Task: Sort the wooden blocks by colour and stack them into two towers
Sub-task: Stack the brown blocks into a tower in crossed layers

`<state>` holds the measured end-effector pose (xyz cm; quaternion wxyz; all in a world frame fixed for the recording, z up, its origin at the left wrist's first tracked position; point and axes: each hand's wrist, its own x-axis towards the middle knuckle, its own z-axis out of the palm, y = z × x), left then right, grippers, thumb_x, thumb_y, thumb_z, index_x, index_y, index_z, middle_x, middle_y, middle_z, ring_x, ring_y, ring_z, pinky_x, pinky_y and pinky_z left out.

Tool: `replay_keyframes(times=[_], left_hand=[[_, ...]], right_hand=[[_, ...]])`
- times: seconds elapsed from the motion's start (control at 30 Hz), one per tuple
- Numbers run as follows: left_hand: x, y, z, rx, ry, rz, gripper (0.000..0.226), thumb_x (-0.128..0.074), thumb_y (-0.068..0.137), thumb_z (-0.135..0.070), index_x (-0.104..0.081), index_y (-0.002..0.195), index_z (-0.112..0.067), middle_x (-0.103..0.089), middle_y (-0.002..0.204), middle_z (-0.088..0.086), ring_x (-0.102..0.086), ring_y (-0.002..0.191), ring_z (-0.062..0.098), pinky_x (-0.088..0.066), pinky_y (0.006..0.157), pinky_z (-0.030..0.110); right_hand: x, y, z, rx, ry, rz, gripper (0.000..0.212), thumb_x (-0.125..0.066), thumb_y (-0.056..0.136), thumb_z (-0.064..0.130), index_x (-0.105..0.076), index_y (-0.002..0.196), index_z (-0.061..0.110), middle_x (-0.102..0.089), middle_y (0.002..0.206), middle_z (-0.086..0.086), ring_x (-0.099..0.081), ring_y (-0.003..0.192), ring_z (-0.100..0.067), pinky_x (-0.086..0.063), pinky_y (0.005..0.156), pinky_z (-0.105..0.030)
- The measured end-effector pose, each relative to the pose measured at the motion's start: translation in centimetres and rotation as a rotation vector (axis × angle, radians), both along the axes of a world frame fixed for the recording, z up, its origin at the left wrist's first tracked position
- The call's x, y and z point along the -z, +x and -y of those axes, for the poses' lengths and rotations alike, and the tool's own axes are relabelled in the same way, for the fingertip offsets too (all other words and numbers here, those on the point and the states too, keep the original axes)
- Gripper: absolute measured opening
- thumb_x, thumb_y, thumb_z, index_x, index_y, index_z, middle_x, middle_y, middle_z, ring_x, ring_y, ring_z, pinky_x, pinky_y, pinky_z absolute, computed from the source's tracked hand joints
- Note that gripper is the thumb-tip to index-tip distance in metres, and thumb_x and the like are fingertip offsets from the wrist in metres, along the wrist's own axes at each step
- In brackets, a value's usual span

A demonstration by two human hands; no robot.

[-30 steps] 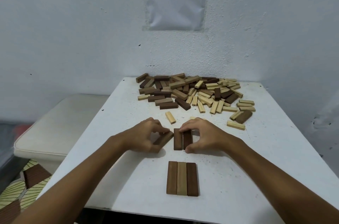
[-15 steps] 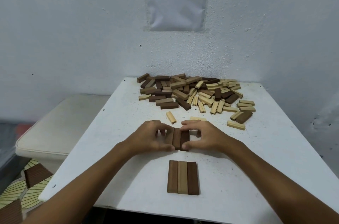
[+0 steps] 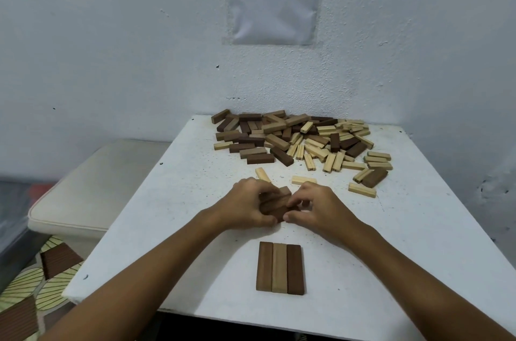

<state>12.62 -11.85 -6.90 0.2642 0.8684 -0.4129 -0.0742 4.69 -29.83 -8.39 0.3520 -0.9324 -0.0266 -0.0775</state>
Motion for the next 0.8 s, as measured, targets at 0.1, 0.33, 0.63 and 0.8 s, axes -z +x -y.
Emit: replay_keyframes(times=[0.1, 0.33, 0.63, 0.8], left_hand=[[-0.3, 1.0, 0.0, 0.032, 0.036, -0.046, 0.068, -0.079, 0.075, -0.02, -0.053, 0.138, -0.015, -0.059, 0.132, 0.003, -0.053, 0.119, 0.016, -0.044, 0.102, 0.032], [1.3, -0.7, -0.1, -0.172, -0.464, -0.269, 0.047, -0.053, 0.089, -0.033, -0.05, 0.135, -0.027, -0.054, 0.135, -0.005, -0.049, 0.122, 0.005, -0.04, 0.108, 0.032], [2.3, -2.5, 0.7, -0.18, -0.839, -0.873, 0.076, -0.023, 0.082, -0.066, -0.013, 0.152, -0.039, -0.014, 0.162, -0.007, -0.009, 0.148, 0.007, -0.006, 0.123, 0.036], [2.4, -2.5, 1.2, -0.177, -0.829, -0.888, 0.098, -0.031, 0.069, -0.083, -0.003, 0.153, -0.041, -0.005, 0.163, -0.009, -0.004, 0.149, 0.005, 0.0, 0.123, 0.04]], right_hand=[[0.5, -0.6, -0.7, 0.052, -0.084, 0.052, 0.016, -0.074, 0.083, 0.03, -0.075, 0.097, 0.021, -0.056, 0.088, 0.004, -0.053, 0.081, -0.011, -0.044, 0.067, -0.027], [0.3, -0.5, -1.9, 0.303, 0.482, 0.083, 0.033, -0.047, 0.101, 0.028, -0.058, 0.13, 0.016, -0.058, 0.124, 0.002, -0.052, 0.114, -0.009, -0.038, 0.084, -0.004], [0.7, 0.6, -3.8, 0.245, 0.993, 0.027, 0.08, -0.024, 0.081, 0.066, -0.018, 0.153, 0.034, -0.017, 0.161, 0.009, -0.016, 0.146, -0.007, -0.017, 0.11, -0.023], [0.7, 0.7, -4.7, 0.199, 0.98, 0.031, 0.082, -0.025, 0.079, 0.068, -0.007, 0.153, 0.039, -0.007, 0.162, 0.013, -0.014, 0.137, 0.006, -0.01, 0.113, -0.023]])
